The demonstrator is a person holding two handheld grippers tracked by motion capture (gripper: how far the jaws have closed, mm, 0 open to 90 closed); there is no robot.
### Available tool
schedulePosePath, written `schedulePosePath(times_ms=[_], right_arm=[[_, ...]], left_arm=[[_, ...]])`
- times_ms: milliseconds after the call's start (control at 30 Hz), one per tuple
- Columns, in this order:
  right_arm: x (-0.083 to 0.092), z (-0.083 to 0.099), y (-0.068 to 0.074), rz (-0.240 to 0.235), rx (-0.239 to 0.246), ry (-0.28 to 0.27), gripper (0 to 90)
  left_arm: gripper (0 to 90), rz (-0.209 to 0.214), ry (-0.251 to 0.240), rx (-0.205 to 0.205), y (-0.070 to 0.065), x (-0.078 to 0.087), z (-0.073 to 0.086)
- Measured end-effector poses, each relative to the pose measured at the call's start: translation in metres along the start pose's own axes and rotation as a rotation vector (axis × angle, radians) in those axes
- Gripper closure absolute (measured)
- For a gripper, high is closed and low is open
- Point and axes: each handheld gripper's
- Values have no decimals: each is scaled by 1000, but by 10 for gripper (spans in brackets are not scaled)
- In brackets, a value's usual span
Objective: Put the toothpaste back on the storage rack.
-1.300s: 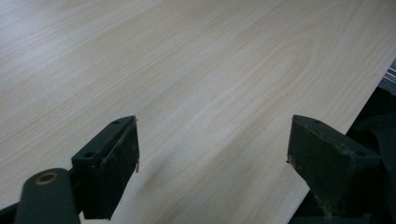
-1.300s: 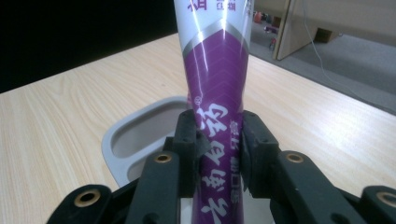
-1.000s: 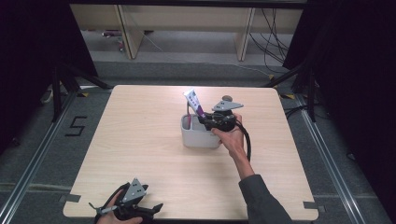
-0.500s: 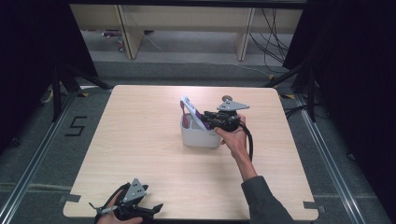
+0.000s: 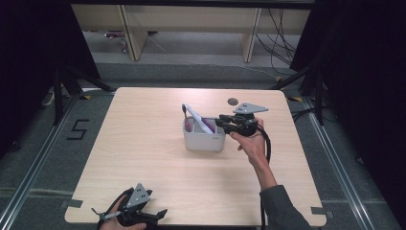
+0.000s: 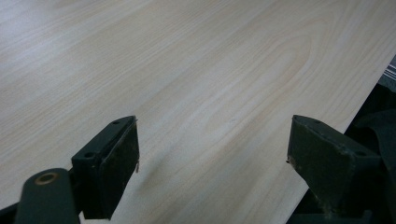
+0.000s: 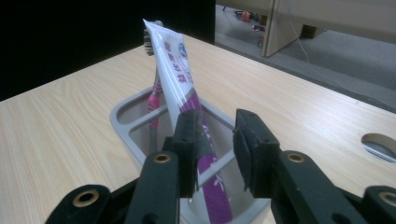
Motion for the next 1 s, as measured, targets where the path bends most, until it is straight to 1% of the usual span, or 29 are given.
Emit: schedulePosePath(times_ms=[67, 100, 133, 167, 200, 233, 267, 300, 333, 367, 400, 433, 467, 500, 567, 600, 633, 667, 700, 733, 767, 800, 833, 867, 900, 933, 967, 1000], right_arm=[[3, 1, -1, -7, -1, -5, 696], [4, 1, -3, 1, 27, -2, 695], [8, 2, -1, 2, 6, 9, 695], [8, 2, -1, 2, 6, 9, 695], [9, 2, -3, 3, 30, 4, 694], [10, 3, -3, -11, 12, 6, 691], [13, 5, -1, 12, -10, 12, 686], [13, 5, -1, 12, -10, 12, 686], [13, 5, -4, 3, 18, 6, 683], [15, 6, -4, -6, 5, 13, 678], [17, 7, -3, 7, 4, 25, 672], [18, 7, -4, -2, 8, 24, 667], [20, 8, -3, 6, -2, 27, 661], [21, 9, -3, 7, -4, 24, 653], [26, 11, -5, 13, 26, 29, 639], [26, 12, -3, 6, -2, 26, 629], [28, 12, -4, 16, 18, 31, 612], [31, 15, -3, 22, 17, 40, 581], [33, 17, -2, 20, 4, 48, 573], [34, 18, -3, 24, 17, 39, 566], [34, 18, -3, 24, 17, 39, 566], [35, 20, -1, 24, -6, 39, 555], [36, 21, -1, 18, -4, 31, 541], [38, 23, -1, 16, -17, 22, 510], [38, 23, -1, 16, -17, 22, 510], [40, 24, 0, 21, -25, 28, 506], [41, 25, -1, 26, -2, 30, 498], [41, 26, -1, 21, 0, 17, 491]], left_arm=[[163, 0, 5, -6, 0, 0, 0], [163, 0, 6, -7, 0, 0, 0], [163, -1, 1, 1, 0, 0, 0], [163, -1, 1, 1, 0, 0, 0], [163, -1, -1, 0, 0, 0, 0], [163, -2, 5, -8, 1, 1, 0], [163, -6, 7, -17, 2, 1, 0], [163, -6, 7, -17, 2, 1, 0], [163, -10, 18, -19, 2, 2, 0], [163, -9, 20, -19, 2, 1, 0], [163, -9, 20, -21, 2, 1, 0], [163, -9, 15, -16, 2, 1, 0], [163, -10, 18, -21, 2, 1, 0], [163, -11, 19, -18, 2, 1, 0], [163, -6, -1, 3, 1, 0, 0], [163, -6, -1, 1, 1, 0, 0], [163, -12, 17, -22, 3, 2, -1], [163, -6, -6, 5, 1, 0, 0], [163, -6, -6, 5, 1, 0, 0], [163, -7, -4, 4, 1, 0, 0], [163, -7, -3, 3, 1, 0, 0], [163, -9, -2, 2, 1, 0, 0], [163, -10, -3, 2, 1, 0, 0], [163, -9, 15, -26, 3, 2, -1], [163, -9, 15, -26, 3, 2, -1], [163, -10, 7, -14, 3, 2, -1], [163, -13, 16, -23, 4, 2, -1], [163, -19, 17, -23, 4, 2, -1]])
Point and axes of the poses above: each handheld gripper's, and its own axes: x roughly backward along the jaws, z roughly out of its underside, y roughly to its left, and after that the axes turned 2 degrees about -y, right-handed
